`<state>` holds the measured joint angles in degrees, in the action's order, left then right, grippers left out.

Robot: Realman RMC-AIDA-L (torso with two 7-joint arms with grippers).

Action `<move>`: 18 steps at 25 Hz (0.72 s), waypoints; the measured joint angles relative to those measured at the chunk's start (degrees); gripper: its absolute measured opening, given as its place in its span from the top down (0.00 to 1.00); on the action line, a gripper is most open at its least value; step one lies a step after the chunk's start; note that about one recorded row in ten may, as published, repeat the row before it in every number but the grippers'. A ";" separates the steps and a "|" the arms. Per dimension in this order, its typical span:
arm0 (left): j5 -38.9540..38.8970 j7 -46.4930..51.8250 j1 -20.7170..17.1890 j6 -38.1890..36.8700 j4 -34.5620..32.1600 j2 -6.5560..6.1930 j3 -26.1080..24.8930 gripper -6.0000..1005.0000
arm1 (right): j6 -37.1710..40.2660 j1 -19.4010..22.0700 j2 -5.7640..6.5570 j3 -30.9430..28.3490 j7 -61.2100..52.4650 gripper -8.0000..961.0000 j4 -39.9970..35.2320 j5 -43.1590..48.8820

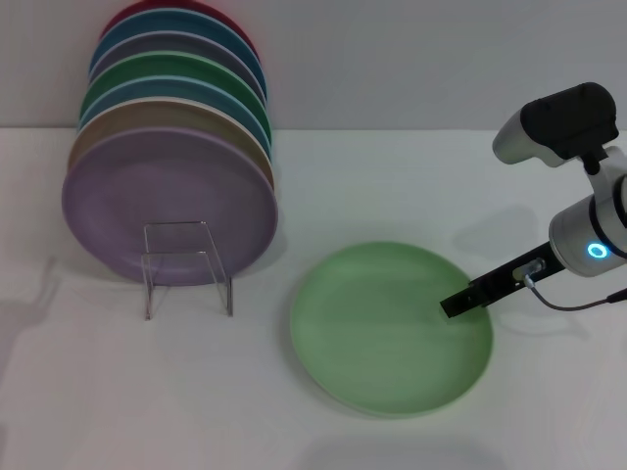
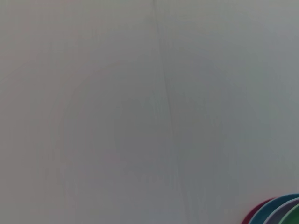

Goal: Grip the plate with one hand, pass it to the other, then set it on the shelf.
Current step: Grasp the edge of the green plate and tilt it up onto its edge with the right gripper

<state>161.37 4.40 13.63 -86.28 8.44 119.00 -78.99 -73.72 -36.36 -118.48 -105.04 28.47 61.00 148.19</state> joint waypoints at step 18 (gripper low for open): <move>0.00 -0.02 0.35 0.07 -0.18 -0.18 -0.32 0.22 | 1.64 -1.34 0.09 1.72 -0.56 0.53 -2.71 0.00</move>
<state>161.37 4.38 13.98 -86.22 8.26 118.82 -79.31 -72.07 -37.71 -118.39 -103.32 27.91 58.29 148.19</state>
